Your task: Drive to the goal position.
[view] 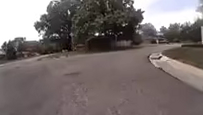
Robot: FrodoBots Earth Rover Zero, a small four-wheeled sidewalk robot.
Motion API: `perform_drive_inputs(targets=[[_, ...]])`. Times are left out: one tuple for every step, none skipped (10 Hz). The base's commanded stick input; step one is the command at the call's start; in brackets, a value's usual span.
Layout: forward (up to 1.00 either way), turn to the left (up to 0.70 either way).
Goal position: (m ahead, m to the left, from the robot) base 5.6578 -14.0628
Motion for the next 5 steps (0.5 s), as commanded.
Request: perform_drive_inputs(targets=[[0.7, -0.32], [0.7, -0.12], [0.7, 0.0], [0.7, 0.0], [0.7, 0.0]])
